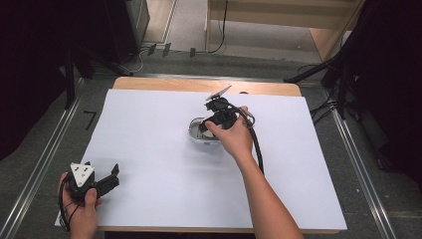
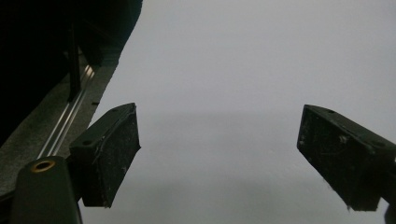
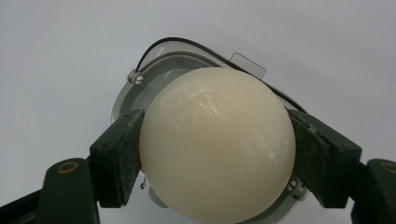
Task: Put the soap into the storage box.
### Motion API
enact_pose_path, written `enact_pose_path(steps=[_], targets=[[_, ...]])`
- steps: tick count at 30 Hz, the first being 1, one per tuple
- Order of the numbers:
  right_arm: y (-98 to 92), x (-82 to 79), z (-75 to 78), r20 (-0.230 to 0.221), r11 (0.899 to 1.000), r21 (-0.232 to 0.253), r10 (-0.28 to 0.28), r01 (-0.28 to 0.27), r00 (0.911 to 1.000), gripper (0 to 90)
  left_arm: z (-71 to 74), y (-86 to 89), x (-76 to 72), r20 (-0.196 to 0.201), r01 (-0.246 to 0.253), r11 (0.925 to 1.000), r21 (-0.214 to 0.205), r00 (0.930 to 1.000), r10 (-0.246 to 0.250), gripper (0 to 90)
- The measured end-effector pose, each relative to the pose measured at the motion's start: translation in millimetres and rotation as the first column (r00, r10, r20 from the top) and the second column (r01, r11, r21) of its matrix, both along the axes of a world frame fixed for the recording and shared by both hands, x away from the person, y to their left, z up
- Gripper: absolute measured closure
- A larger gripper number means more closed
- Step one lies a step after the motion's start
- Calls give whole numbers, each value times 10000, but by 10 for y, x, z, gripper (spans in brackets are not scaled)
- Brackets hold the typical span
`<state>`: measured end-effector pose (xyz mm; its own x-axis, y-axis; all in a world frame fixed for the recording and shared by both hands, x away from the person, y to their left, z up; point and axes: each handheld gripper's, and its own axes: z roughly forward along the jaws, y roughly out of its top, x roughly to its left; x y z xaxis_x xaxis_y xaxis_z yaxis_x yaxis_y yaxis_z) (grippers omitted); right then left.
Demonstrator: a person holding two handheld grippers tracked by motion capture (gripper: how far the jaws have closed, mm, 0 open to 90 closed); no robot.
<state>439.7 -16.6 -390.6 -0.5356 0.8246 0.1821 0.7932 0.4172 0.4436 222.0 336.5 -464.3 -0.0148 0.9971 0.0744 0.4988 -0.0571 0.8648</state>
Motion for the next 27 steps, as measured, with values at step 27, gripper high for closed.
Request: enact_pose_path(steps=[27], targets=[[75,55,-160,-462,9998,-150,-106,99,9989,250,0,-5,0,-9,24,10000,30,10000,-24,140]])
